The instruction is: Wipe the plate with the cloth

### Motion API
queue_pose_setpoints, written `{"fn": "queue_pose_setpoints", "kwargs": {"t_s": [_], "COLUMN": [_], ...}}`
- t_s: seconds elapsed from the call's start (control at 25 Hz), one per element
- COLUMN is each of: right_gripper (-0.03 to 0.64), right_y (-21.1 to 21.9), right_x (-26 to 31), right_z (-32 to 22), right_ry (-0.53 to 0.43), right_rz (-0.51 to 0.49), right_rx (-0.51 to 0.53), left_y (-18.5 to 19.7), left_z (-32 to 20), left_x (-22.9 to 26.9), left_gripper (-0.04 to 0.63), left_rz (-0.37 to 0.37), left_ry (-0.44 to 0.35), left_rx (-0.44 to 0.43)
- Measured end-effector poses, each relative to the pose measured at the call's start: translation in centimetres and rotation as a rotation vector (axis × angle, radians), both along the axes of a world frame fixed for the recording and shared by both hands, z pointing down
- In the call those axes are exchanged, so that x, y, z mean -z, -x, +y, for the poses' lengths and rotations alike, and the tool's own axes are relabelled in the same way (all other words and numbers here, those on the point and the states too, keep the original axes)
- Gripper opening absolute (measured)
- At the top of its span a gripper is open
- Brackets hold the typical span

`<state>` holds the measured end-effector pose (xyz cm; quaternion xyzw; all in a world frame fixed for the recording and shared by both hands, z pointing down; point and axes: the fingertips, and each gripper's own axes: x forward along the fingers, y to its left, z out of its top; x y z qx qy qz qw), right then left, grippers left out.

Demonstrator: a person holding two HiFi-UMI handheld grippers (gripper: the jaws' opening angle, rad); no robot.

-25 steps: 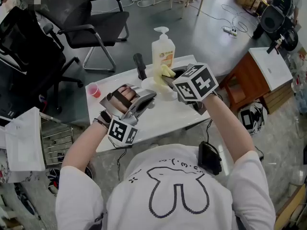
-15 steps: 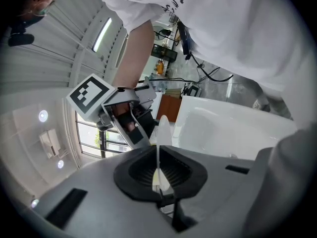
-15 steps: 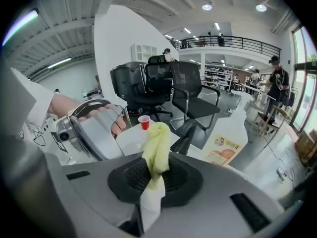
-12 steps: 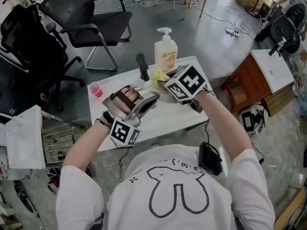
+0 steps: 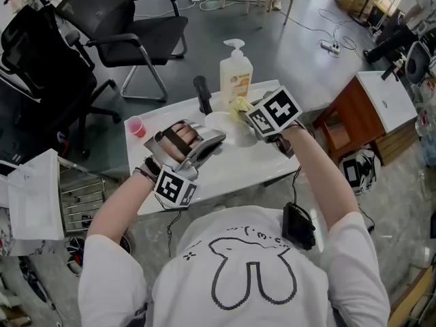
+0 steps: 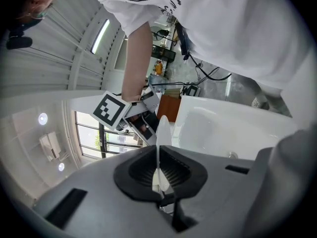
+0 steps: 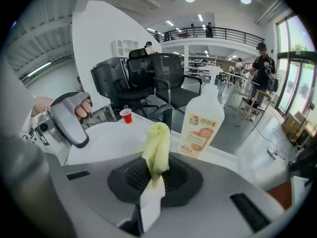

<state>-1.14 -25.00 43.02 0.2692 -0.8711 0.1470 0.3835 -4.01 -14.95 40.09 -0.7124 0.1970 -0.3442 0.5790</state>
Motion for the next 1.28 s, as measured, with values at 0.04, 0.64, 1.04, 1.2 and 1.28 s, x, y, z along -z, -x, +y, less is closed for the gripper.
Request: {"fn": "queue_pose_setpoints", "kwargs": {"t_s": [0.04, 0.64, 1.04, 1.2, 1.28], "right_gripper": [0.048, 0.048, 0.048, 0.048, 0.048], "right_y": [0.0, 6.2, 6.1, 4.3, 3.1], "right_x": [0.8, 4.3, 2.1, 0.4, -0.3], "right_z": [0.0, 6.0, 1.8, 0.1, -0.5], "right_ry": [-0.009, 0.002, 0.047, 0.078, 0.094], "right_rz": [-0.022, -0.128, -0.093, -0.066, -0.058], "right_rx": [-0.004, 0.287, 0.186, 0.110, 0.076], "left_y": [0.0, -1.0, -1.1, -1.1, -1.0], "left_z": [0.0, 0.7, 1.2, 1.7, 1.8], "left_x": [-0.1, -0.1, 0.3, 0.9, 1.3], "left_gripper": [0.020, 0.021, 0.021, 0.023, 0.023], "left_rz": [-0.001, -0.052, -0.078, -0.077, -0.077], "left_ry": [0.004, -0.013, -0.028, -0.052, -0.065], "left_rx": [-0.003, -0.078, -0.087, -0.091, -0.087]}}
